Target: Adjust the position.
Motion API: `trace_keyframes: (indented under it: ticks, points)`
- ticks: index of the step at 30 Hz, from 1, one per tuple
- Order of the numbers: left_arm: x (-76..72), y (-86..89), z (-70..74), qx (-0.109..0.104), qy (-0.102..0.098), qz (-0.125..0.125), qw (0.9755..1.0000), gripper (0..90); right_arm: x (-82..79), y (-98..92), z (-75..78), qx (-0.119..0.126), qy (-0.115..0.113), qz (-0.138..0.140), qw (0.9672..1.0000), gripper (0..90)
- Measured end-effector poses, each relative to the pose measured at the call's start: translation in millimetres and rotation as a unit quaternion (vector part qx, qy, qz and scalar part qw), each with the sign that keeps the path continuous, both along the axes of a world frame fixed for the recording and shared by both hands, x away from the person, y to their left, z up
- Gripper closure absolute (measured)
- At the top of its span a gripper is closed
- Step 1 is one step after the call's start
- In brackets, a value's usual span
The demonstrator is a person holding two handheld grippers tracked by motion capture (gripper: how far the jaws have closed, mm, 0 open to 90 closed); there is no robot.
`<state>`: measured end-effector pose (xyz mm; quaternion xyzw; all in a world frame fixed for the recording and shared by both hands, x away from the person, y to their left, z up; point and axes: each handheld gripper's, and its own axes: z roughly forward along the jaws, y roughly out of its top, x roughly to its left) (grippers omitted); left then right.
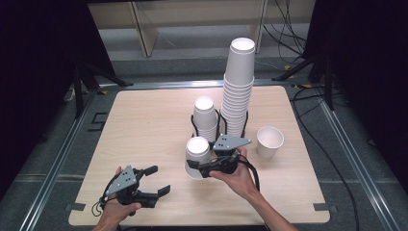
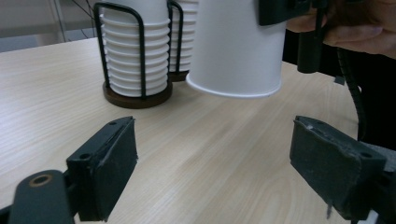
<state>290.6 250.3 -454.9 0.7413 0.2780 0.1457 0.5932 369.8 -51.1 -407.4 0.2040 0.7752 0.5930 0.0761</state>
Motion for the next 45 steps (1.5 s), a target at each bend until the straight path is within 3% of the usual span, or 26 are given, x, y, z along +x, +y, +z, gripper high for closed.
trace_keyframes:
  ticks: [4, 5, 6, 10, 11, 12, 14, 17, 20, 22, 25, 30, 32, 33, 34, 35, 38, 40, 44, 45]
  points:
    - [-0.7, -6.6, -0.5, 0.007, 0.001, -0.004, 1.0, 14.7, -4.4, 8.0, -0.8, 0.006, 0.002, 0.016, 0.9998, 21.2]
    - [0.3, -8.5, -1.8, 0.0, -0.002, -0.01, 0.9999, 14.7, -5.2, 8.6, -0.3, 0.0, -0.002, 0.016, 0.9999, 21.3]
    - [-1.0, -9.2, -1.3, 0.008, 0.002, -0.005, 1.0, 14.7, -6.0, 11.2, -1.1, 0.007, 0.0, 0.023, 0.9997, 21.3]
    - [-0.1, -13.3, -3.8, -0.003, -0.005, -0.01, 0.9999, 14.7, -10.8, 20.5, -2.2, 0.011, -0.001, 0.046, 0.9989, 21.3]
    - [-0.5, -13.2, -3.3, 0.002, -0.004, -0.009, 1.0, 14.7, -12.6, 21.2, -1.7, 0.003, 0.001, 0.042, 0.9991, 21.3]
    - [-1.1, -12.6, -2.4, 0.011, -0.001, -0.007, 0.9999, 14.7, -14.7, 24.1, -2.7, 0.011, 0.012, 0.049, 0.9987, 21.3]
    - [-1.1, -12.8, -2.5, 0.011, -0.002, -0.007, 0.9999, 14.7, -18.2, 27.9, -2.8, 0.003, 0.017, 0.05, 0.9986, 21.3]
    - [-0.9, -13.1, -2.8, 0.009, -0.002, -0.011, 0.9999, 14.7, -17.8, 33.4, -4.2, 0.008, 0.002, 0.067, 0.9977, 21.4]
    - [-0.1, -15.4, -4.4, -0.001, 0.0, -0.015, 0.9999, 14.7, -20.1, 35.2, -3.8, 0.004, 0.006, 0.07, 0.9975, 21.4]
    - [-0.7, -15.2, -3.9, 0.011, 0.002, -0.015, 0.9998, 14.7, -21.0, 36.0, -3.3, 0.002, 0.003, 0.072, 0.9974, 21.4]
    - [-1.3, -17.1, -4.1, 0.009, 0.003, -0.02, 0.9998, 14.6, -22.2, 38.6, -4.3, 0.016, 0.006, 0.078, 0.9968, 21.5]
    - [-1.4, -18.4, -4.6, 0.003, 0.008, -0.023, 0.9997, 13.4, -23.6, 41.8, -4.4, 0.004, -0.004, 0.079, 0.9968, 21.6]
    - [-0.5, -21.5, -5.9, -0.016, 0.013, -0.027, 0.9994, 13.5, -23.9, 43.8, -5.3, 0.002, -0.005, 0.083, 0.9966, 21.7]
    - [-1.1, -21.2, -5.2, -0.009, 0.016, -0.026, 0.9995, 14.5, -25.1, 45.5, -5.9, 0.005, 0.003, 0.087, 0.9962, 21.8]
    - [-1.8, -21.4, -4.7, -0.006, 0.018, -0.027, 0.9995, 14.0, -24.7, 47.2, -6.6, 0.011, -0.003, 0.09, 0.9959, 21.8]
    - [-2.3, -22.4, -4.6, -0.009, 0.017, -0.028, 0.9994, 14.7, -25.8, 47.3, -5.9, 0.001, -0.003, 0.087, 0.9962, 21.8]
    - [-2.1, -23.9, -5.1, -0.021, 0.009, -0.035, 0.9991, 13.5, -27.9, 50.7, -5.7, 0.005, 0.005, 0.094, 0.9955, 21.9]
    - [-2.2, -24.1, -4.8, -0.023, 0.013, -0.034, 0.9991, 11.6, -28.3, 52.3, -4.9, 0.007, -0.005, 0.097, 0.9952, 21.9]
    - [-2.4, -24.3, -4.6, -0.017, 0.017, -0.034, 0.9991, 10.0, -29.8, 56.3, -4.8, 0.011, -0.006, 0.101, 0.9949, 21.9]
    - [-3.0, -24.2, -4.1, -0.012, 0.019, -0.031, 0.9992, 9.5, -30.6, 57.0, -5.0, 0.013, 0.003, 0.103, 0.9946, 21.9]
